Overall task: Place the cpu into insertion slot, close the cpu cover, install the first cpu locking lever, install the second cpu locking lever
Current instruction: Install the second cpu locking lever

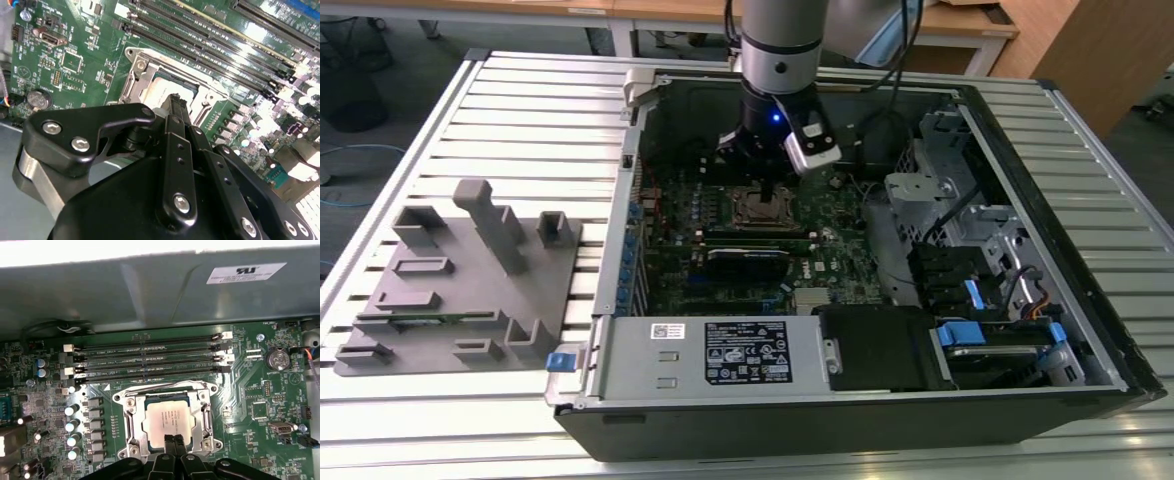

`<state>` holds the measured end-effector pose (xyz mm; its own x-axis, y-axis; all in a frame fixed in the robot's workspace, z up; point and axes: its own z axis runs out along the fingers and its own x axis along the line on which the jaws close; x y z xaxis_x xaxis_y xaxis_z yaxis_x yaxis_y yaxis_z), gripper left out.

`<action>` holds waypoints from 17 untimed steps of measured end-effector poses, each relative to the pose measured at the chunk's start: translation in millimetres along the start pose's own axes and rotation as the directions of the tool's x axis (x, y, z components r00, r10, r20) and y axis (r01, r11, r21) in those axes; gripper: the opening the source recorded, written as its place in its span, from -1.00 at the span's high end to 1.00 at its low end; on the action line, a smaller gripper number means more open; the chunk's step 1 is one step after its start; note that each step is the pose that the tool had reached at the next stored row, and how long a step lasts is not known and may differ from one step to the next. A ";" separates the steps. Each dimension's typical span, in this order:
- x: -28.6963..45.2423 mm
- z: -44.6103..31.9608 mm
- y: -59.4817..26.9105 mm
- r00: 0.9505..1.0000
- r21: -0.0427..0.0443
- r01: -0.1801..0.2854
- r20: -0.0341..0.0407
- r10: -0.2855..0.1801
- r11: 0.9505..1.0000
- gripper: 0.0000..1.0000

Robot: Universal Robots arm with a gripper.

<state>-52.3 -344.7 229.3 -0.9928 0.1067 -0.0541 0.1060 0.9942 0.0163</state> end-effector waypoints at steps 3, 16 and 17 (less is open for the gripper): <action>-0.4 -6.7 0.1 1.000 0.000 0.000 0.000 0.000 1.000 0.80; -1.1 -12.4 -9.3 1.000 0.000 0.000 0.000 0.000 1.000 0.80; -1.1 -12.5 -11.1 1.000 0.000 0.000 0.000 0.000 1.000 0.80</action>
<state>-53.0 -355.9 241.6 -0.9928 0.1067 -0.0540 0.1060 0.9942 0.0164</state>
